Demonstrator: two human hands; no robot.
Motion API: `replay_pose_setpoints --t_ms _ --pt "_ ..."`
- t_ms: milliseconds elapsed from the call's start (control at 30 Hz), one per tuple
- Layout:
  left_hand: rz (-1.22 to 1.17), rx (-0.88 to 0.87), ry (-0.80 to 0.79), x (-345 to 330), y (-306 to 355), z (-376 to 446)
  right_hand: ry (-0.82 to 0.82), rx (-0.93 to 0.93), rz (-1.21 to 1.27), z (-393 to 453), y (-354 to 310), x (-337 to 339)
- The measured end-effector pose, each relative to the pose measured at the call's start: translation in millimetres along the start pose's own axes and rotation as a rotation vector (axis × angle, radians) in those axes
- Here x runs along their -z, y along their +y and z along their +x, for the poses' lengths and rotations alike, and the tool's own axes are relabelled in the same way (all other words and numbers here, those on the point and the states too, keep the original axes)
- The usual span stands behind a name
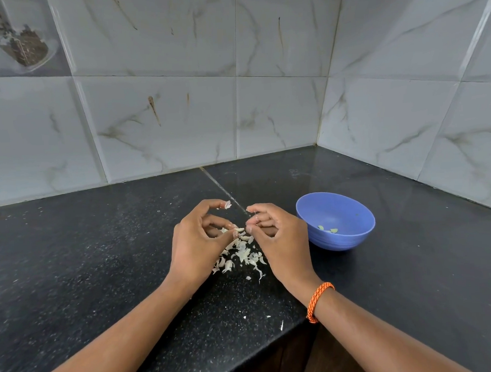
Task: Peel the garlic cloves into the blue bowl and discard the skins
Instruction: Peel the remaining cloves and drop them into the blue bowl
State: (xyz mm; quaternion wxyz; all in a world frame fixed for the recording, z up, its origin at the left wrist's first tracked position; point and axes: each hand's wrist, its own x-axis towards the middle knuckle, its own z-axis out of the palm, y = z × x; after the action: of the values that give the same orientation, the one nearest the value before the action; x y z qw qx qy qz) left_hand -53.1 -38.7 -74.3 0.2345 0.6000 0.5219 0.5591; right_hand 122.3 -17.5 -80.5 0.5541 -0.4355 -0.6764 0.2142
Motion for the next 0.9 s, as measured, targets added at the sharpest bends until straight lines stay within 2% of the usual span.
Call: replay_pose_setpoints --t_ms 200,467,767,900 --pt "0.012 0.003 0.011 -1.0 -2.1 -0.5 0.046 0.029 -0.049 2.8 -0.5 0.9" --pt "0.017 -0.003 0.006 -1.4 -4.4 0.1 -0.06 0.041 0.003 3.8 4.2 0.2" --pt "0.052 -0.005 -0.008 -2.0 -5.1 0.0 0.013 0.058 -0.058 2.8 2.5 0.4" --pt "0.054 -0.009 -0.013 -2.5 -4.8 -0.5 0.005 0.003 0.008 3.3 5.1 1.4"
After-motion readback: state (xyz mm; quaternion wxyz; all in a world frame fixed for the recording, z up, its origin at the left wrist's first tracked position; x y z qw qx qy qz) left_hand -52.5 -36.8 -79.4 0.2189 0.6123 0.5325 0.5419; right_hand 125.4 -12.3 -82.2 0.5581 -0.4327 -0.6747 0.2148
